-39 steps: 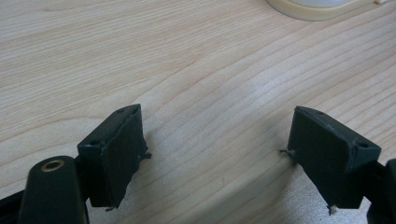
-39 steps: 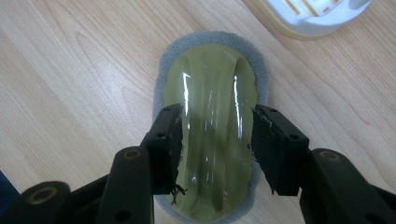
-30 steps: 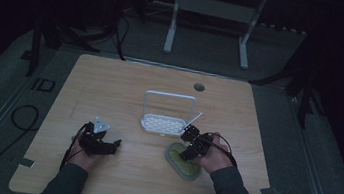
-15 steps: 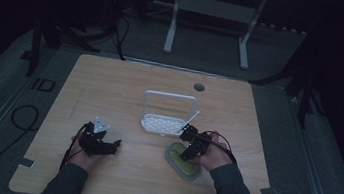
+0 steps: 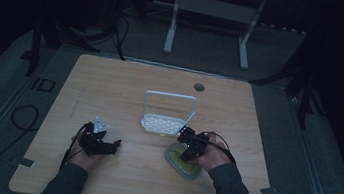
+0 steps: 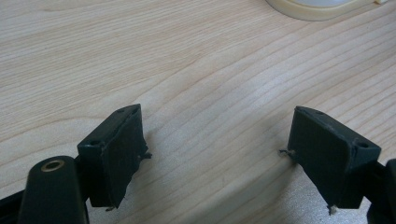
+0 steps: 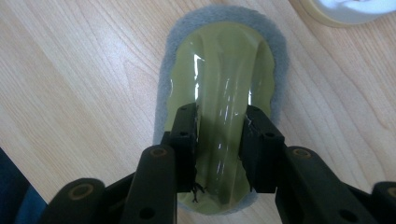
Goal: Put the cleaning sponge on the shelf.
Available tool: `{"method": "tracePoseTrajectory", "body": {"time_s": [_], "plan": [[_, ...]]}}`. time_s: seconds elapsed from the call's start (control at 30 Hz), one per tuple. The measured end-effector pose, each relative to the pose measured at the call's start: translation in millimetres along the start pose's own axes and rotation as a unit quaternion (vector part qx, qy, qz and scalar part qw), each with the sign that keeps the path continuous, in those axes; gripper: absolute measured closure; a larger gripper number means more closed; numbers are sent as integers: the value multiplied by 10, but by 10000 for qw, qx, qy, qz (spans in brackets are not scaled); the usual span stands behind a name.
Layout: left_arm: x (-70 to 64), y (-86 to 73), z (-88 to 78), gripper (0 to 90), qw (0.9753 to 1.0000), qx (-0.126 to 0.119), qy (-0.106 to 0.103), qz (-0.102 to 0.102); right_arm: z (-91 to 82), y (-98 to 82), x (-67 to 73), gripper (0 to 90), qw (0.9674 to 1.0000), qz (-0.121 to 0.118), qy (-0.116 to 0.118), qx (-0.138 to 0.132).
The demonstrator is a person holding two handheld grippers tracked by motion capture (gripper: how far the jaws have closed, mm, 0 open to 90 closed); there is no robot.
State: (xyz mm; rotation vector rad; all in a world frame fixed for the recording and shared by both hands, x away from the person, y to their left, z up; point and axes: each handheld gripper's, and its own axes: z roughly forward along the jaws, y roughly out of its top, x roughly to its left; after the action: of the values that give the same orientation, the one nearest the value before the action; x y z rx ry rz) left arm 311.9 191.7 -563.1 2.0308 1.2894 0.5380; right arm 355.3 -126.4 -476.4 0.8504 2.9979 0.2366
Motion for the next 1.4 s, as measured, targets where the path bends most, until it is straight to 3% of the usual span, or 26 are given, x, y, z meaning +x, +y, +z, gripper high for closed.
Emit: {"method": "tracePoseTrajectory", "body": {"time_s": [0.33,0.53,0.73,1.4], "plan": [[-1,0,0,187,10000,0,-1,-6,-9,11,41,711,9992,-356,-150,42],[0,0,0,187,10000,0,0,1,-17,22,89,712,9969,-751,-234,99],[0,0,0,187,10000,-1,0,0,-19,30,131,714,9947,-976,-307,130],[-1,0,-1,187,10000,4,0,-5,-92,102,209,717,9857,-1515,-665,-307]]}}
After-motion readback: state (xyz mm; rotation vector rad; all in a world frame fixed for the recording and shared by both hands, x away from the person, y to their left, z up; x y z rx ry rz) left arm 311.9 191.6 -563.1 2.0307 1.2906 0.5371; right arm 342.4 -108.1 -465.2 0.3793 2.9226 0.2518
